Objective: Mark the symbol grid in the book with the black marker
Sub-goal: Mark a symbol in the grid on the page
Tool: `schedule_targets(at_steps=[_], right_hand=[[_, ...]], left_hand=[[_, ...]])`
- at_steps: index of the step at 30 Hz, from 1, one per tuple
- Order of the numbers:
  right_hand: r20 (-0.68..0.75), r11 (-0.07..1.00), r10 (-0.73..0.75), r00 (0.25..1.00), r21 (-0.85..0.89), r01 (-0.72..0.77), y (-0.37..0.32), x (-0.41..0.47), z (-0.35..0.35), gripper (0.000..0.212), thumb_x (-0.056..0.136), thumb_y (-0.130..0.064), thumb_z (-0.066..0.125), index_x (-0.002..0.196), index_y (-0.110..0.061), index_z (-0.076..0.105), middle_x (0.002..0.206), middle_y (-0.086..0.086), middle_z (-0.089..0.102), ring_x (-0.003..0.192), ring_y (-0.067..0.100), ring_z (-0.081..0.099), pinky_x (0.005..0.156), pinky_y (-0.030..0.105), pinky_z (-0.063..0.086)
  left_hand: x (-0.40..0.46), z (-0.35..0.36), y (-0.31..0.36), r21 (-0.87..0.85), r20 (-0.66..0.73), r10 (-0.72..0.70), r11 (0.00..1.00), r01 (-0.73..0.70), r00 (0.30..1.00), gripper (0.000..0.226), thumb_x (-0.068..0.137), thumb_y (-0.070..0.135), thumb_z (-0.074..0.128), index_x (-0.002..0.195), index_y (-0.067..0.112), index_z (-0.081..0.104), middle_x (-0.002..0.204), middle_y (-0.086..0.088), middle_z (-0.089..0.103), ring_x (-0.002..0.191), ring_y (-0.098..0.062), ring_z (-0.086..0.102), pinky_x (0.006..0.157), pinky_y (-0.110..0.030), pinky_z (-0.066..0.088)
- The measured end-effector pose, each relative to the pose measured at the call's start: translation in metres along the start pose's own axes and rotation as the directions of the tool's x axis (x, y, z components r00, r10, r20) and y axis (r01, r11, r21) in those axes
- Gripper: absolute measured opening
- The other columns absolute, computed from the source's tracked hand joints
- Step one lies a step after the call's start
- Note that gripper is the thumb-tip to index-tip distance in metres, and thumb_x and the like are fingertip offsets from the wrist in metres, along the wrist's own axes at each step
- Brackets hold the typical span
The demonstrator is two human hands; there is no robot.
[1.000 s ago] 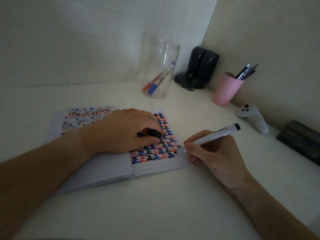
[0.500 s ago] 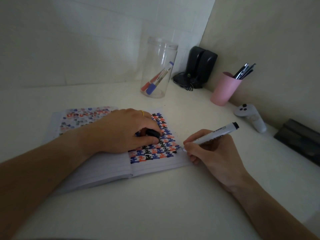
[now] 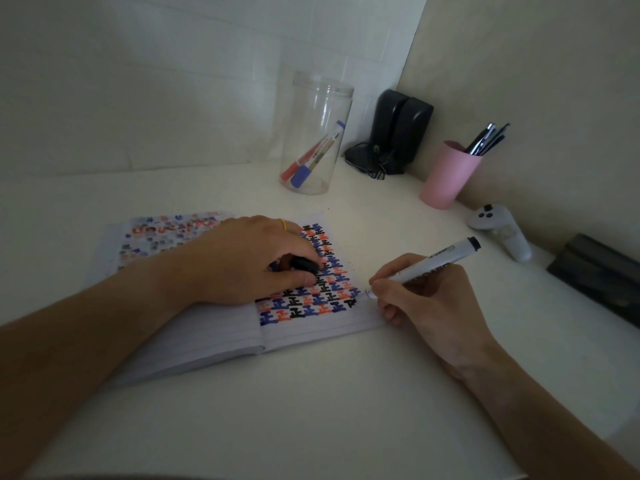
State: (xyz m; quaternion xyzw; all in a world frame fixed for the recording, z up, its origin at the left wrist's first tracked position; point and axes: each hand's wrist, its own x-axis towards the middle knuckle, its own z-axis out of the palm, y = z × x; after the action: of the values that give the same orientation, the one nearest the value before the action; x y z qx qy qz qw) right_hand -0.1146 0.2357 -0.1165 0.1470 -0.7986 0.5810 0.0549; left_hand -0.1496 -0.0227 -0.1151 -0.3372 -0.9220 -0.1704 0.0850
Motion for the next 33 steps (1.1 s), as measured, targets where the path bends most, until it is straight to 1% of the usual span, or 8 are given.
schedule_targets(at_steps=[3,14,17,20,23,26,29,33], right_hand=[[0.038,1.000,-0.020,0.999,-0.012,0.021,-0.002,-0.001,0.000,0.007,0.082,0.003,0.076,0.077,-0.003,0.076,0.063,0.010,0.072,0.055,0.021,0.066,0.055,0.028,0.056],[0.058,0.999,-0.023,0.998,-0.022,0.024,-0.004,-0.002,0.002,0.008,0.080,0.004,0.077,0.076,-0.002,0.076,0.066,0.014,0.073,0.054,0.018,0.064,0.054,0.026,0.055],[0.032,0.999,-0.002,0.999,-0.048,0.003,-0.002,-0.001,0.003,0.009,0.079,0.003,0.076,0.073,-0.004,0.075,0.061,0.010,0.071,0.053,0.016,0.062,0.052,0.027,0.053],[-0.006,0.998,0.012,1.000,-0.059,-0.012,0.000,0.001,0.002,0.011,0.078,0.004,0.074,0.071,-0.004,0.073,0.054,0.000,0.067,0.048,0.010,0.058,0.047,0.020,0.048],[-0.003,0.998,0.014,1.000,-0.057,-0.014,0.001,0.001,0.001,0.010,0.078,0.005,0.073,0.071,-0.002,0.072,0.053,-0.002,0.065,0.047,0.008,0.057,0.047,0.018,0.046],[-0.039,0.998,0.049,0.998,0.033,-0.048,0.001,0.004,0.000,0.010,0.080,0.001,0.074,0.072,-0.004,0.073,0.054,-0.001,0.065,0.049,0.011,0.057,0.047,0.019,0.046],[-0.066,0.978,0.148,0.987,0.155,-0.137,-0.006,0.014,0.000,0.008,0.079,-0.009,0.074,0.071,-0.009,0.074,0.059,0.005,0.064,0.053,0.018,0.055,0.048,0.025,0.044],[-0.105,0.952,0.227,0.968,0.234,-0.198,-0.017,0.049,0.008,0.005,0.085,-0.007,0.070,0.081,-0.005,0.072,0.062,0.005,0.062,0.054,0.016,0.053,0.050,0.026,0.045]], left_hand=[[0.000,-0.001,0.000,0.000,0.000,0.005,1.000,-0.005,1.000,0.034,0.092,0.061,0.049,0.119,0.045,0.061,0.106,0.021,0.061,0.091,0.001,0.058,0.082,-0.032,0.052],[0.000,-0.002,0.000,0.010,0.005,0.012,1.000,-0.012,1.000,0.035,0.092,0.061,0.048,0.119,0.043,0.062,0.103,0.023,0.058,0.090,0.001,0.057,0.082,-0.030,0.051],[0.001,-0.001,0.000,0.002,0.004,0.012,1.000,-0.012,1.000,0.036,0.092,0.061,0.049,0.119,0.043,0.062,0.105,0.021,0.060,0.090,0.001,0.057,0.082,-0.030,0.051],[0.001,-0.001,0.000,0.003,0.010,0.009,1.000,-0.009,1.000,0.034,0.092,0.061,0.049,0.119,0.045,0.060,0.106,0.020,0.061,0.090,0.001,0.058,0.082,-0.030,0.052],[0.000,-0.001,0.000,0.004,0.010,0.003,1.000,-0.003,1.000,0.035,0.092,0.062,0.048,0.120,0.045,0.060,0.106,0.020,0.061,0.091,0.000,0.058,0.083,-0.032,0.052],[0.000,-0.001,0.000,0.006,0.008,0.002,1.000,-0.002,1.000,0.035,0.092,0.062,0.048,0.119,0.044,0.060,0.106,0.020,0.062,0.091,-0.001,0.059,0.083,-0.032,0.051],[0.000,-0.001,0.001,0.012,0.000,-0.005,1.000,0.005,1.000,0.033,0.092,0.061,0.049,0.118,0.044,0.061,0.106,0.019,0.062,0.092,-0.002,0.059,0.082,-0.031,0.051],[0.000,-0.002,0.003,0.018,0.003,-0.017,1.000,0.017,1.000,0.034,0.092,0.060,0.049,0.119,0.044,0.061,0.107,0.020,0.062,0.092,0.000,0.058,0.082,-0.030,0.051]])
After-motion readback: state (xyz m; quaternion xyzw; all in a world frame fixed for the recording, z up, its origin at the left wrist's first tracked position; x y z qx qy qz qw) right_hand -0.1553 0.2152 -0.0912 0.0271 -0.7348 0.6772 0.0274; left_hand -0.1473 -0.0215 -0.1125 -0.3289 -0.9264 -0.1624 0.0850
